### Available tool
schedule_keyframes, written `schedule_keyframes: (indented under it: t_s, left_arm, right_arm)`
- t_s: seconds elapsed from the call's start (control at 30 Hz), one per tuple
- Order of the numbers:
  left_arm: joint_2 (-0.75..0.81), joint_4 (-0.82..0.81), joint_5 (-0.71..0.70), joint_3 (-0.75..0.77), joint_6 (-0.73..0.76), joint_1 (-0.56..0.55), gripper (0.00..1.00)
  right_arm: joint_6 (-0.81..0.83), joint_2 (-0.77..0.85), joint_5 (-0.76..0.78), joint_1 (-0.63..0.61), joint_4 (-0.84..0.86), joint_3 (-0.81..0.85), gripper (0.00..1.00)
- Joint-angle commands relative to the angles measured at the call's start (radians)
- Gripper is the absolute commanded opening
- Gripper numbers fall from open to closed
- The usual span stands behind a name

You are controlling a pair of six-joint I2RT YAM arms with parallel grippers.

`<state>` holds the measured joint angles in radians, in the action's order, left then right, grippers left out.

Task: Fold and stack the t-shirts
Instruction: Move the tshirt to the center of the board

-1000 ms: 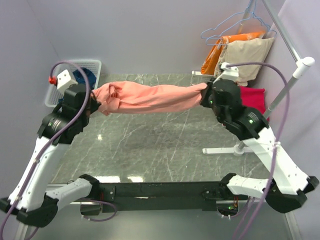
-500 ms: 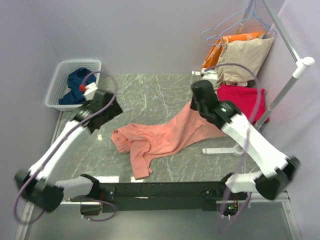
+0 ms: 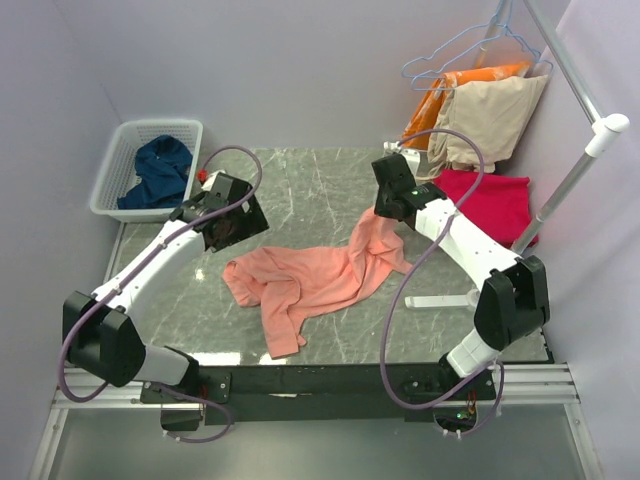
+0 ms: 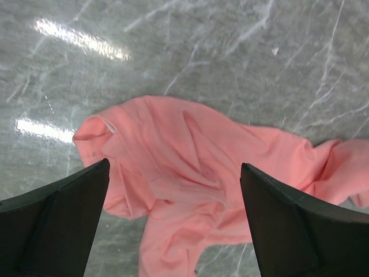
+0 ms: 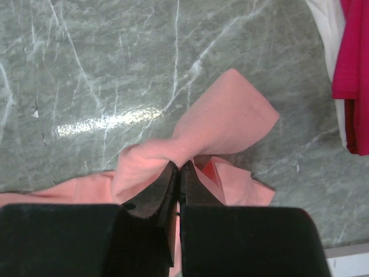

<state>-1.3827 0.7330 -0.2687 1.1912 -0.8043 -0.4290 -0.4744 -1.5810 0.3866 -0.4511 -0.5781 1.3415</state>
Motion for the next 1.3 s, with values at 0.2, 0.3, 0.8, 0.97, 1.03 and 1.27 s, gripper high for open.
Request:
schedule_keyframes:
  t_s: [0.2, 0.3, 0.8, 0.97, 1.03, 1.27]
  left_arm:
    - [-0.055, 0.049, 0.146, -0.079, -0.013, -0.016, 0.74]
    - [-0.096, 0.025, 0.203, -0.096, -0.024, -0.02, 0.57]
    - [-0.254, 0.026, 0.24, -0.084, -0.036, -0.027, 0.64]
    - [-0.305, -0.014, 0.217, -0.064, -0.048, -0.025, 0.45]
    - [-0.322, -0.035, 0.182, -0.051, -0.059, -0.025, 0.19]
    - [-0.284, 0.02, -0.048, 0.019, -0.096, -0.01, 0.01]
  right_arm:
    - [-0.027, -0.068, -0.02, 0.003, 0.009, 0.074, 0.0]
    - [-0.033, -0.079, -0.026, 0.005, 0.003, 0.076, 0.0]
    - [-0.038, -0.086, -0.032, 0.023, -0.009, 0.076, 0.0]
    - [-0.03, -0.093, -0.032, 0.034, -0.014, 0.087, 0.0]
    - [-0.029, -0.089, -0.031, 0.038, -0.019, 0.088, 0.0]
    - [-0.043, -0.057, 0.001, 0.057, -0.023, 0.074, 0.0]
